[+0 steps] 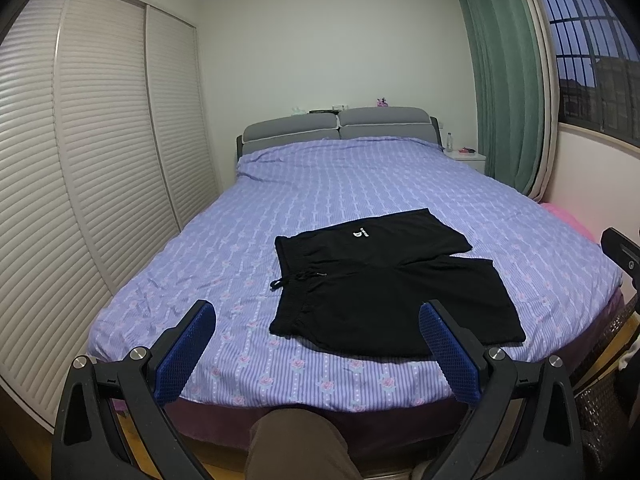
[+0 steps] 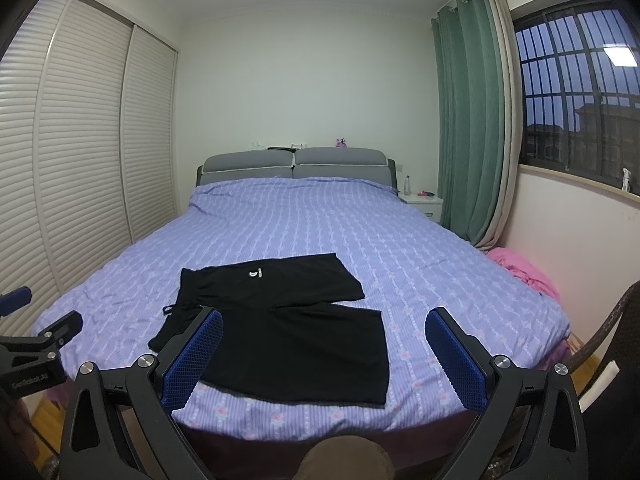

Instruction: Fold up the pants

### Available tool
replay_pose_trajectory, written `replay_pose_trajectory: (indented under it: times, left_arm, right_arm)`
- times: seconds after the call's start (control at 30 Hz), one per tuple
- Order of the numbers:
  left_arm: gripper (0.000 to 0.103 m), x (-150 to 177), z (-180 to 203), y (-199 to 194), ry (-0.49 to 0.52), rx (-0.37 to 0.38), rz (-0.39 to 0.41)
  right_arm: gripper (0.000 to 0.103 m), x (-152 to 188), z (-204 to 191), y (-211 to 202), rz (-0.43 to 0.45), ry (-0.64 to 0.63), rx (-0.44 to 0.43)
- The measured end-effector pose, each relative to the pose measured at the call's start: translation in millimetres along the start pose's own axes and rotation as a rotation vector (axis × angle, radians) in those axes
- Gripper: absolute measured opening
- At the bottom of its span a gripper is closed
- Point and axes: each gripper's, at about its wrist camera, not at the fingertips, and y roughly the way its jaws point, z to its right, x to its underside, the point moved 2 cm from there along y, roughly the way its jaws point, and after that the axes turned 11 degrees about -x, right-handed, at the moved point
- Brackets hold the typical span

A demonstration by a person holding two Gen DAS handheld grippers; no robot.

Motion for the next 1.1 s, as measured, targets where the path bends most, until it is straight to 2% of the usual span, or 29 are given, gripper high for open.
replay_pose_trajectory:
  times: [0.33, 0.63, 0.93, 1.1]
  left_arm:
    - [0.103, -17.0, 9.0, 34.1, 0.003, -0.005, -0.011]
    - [0.103, -41.1, 22.6, 89.6, 0.008, -0.003, -0.021]
    - [0.103, -71.6, 29.4, 161.1, -0.016, -0.022, -0.023]
    - [0.103, -89.0, 39.6, 209.8, -0.015, -0.042, -0.031]
  right_arm:
    - [0.103, -7.1, 5.7, 31.0, -0.007, -0.013, 0.004]
    - [0.103, -22.4, 11.8, 82.3, -0.031, -0.026, 0.012]
    - [0.103, -44.0, 18.5, 151.2, -0.051, -0.035, 0.005]
    - [0.103, -57.6, 24.8, 208.8, -0.094, -0.01, -0.043]
